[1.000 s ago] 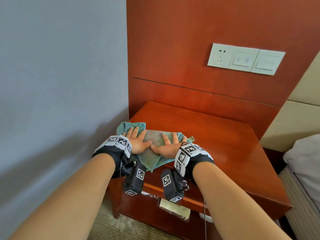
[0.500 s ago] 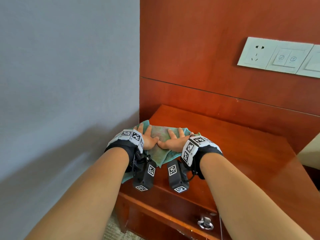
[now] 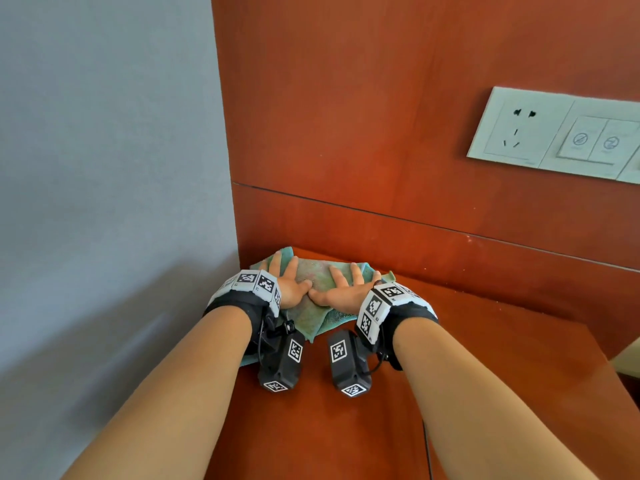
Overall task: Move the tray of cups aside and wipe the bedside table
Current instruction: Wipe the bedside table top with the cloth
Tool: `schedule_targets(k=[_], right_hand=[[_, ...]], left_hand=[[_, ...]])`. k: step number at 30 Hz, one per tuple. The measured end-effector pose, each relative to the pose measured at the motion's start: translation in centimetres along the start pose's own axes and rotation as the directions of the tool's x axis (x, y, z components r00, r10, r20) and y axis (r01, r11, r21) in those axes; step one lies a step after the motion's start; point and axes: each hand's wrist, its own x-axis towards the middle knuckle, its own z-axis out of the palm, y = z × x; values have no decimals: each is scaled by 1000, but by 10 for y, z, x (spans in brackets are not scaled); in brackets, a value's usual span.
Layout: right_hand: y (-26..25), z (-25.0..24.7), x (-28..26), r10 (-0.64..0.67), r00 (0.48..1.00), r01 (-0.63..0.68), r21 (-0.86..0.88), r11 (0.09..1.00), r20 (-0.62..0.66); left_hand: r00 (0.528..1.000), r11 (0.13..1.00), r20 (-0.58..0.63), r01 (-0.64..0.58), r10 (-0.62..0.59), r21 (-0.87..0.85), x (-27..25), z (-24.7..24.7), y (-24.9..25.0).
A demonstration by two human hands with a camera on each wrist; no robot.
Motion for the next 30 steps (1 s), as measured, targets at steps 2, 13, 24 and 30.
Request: schedule_targets(k=[2, 13, 24, 30], right_hand=[[6, -9, 8, -7, 998, 3, -66, 998, -59], [33, -18, 24, -85, 986, 60, -170, 984, -143], [127, -48, 5, -54, 991, 42, -93, 995, -126], [224, -76, -15, 54, 994, -57, -28, 998, -99]], left_hand=[[1000, 1000, -5, -2, 2, 15, 12, -3, 9], [996, 999, -70, 49, -49, 0, 33, 2, 43], [998, 998, -55, 25, -22, 50, 9, 27, 127], [997, 994, -27, -74, 77, 84, -27, 55, 213]])
